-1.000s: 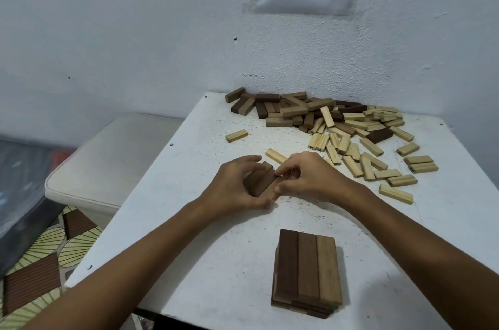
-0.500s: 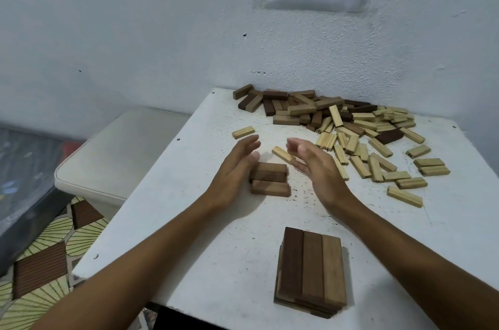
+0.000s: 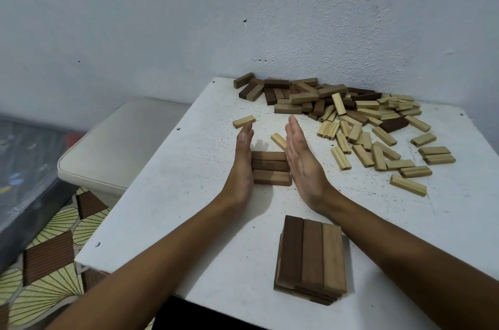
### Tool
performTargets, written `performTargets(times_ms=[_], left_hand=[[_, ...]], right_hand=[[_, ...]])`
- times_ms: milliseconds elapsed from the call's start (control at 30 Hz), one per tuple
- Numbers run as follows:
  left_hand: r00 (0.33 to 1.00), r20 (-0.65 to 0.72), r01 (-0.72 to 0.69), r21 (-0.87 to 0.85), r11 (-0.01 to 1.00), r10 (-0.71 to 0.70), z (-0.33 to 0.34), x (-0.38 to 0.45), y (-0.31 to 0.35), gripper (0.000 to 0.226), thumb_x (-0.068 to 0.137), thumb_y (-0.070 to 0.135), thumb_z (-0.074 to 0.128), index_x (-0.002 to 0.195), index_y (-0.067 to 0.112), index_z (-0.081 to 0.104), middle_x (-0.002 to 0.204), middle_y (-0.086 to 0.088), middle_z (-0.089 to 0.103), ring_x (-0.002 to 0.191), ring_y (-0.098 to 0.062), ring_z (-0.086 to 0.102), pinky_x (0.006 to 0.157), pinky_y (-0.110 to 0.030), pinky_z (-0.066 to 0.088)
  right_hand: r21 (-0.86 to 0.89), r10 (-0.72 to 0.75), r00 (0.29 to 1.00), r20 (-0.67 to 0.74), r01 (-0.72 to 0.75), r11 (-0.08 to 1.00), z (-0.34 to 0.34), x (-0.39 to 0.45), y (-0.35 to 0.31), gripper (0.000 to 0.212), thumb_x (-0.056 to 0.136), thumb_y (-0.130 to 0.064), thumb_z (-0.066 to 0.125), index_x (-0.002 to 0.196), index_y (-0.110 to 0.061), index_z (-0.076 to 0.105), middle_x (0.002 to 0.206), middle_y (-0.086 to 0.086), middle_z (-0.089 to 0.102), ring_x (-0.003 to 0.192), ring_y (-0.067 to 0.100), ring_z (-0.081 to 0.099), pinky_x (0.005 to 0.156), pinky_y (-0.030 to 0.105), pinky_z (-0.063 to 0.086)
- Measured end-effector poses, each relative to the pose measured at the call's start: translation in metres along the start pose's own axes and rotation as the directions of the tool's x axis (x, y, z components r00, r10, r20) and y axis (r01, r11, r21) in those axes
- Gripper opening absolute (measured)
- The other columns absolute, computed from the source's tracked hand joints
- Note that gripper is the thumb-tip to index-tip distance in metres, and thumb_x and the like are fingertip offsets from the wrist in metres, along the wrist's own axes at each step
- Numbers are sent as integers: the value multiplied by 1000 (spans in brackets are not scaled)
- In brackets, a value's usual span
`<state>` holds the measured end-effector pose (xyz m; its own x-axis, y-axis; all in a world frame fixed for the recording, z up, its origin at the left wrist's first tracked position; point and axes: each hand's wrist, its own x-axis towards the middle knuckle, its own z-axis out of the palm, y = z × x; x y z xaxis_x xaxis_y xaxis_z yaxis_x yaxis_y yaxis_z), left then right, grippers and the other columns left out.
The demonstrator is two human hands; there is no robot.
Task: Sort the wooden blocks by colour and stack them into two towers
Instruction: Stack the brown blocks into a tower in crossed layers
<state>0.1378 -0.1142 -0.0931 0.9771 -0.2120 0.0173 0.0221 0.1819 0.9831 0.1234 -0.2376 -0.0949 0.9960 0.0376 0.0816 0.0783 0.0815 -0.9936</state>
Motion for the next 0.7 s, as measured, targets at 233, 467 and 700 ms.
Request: performTargets(times_ms=[233, 467, 700], left_hand=[[1000, 12, -5, 28, 1000, 5, 3, 2, -7, 72, 86, 68, 19, 150, 38, 27, 157, 16, 26, 142, 5, 20, 110, -23, 15], [991, 69, -135, 361, 923, 118, -31, 6, -1, 50, 81, 27, 67, 129, 32, 54, 129, 12, 57, 120, 7, 50, 101, -21, 41], [952, 298, -269, 719, 641, 67, -64, 15, 2, 82, 60, 38, 82, 136, 26, 53, 133, 13, 55, 118, 8, 48, 89, 1, 32]], right_hand=[[28, -11, 1000, -8, 11, 1000, 1, 0, 1, 70, 88, -51, 30, 152, -36, 6, 129, -37, 27, 105, -38, 32, 111, 20, 12], [-441, -198, 979, -43, 159, 884, -21, 1, -4, 65, 88, -10, 63, 146, -23, 37, 141, -8, 48, 130, -3, 40, 101, 10, 34], [-686, 23, 967, 252, 162, 709, -60, 6, -12, 102, 70, -33, 86, 147, -47, 22, 137, -10, 47, 129, 2, 40, 101, 20, 32]])
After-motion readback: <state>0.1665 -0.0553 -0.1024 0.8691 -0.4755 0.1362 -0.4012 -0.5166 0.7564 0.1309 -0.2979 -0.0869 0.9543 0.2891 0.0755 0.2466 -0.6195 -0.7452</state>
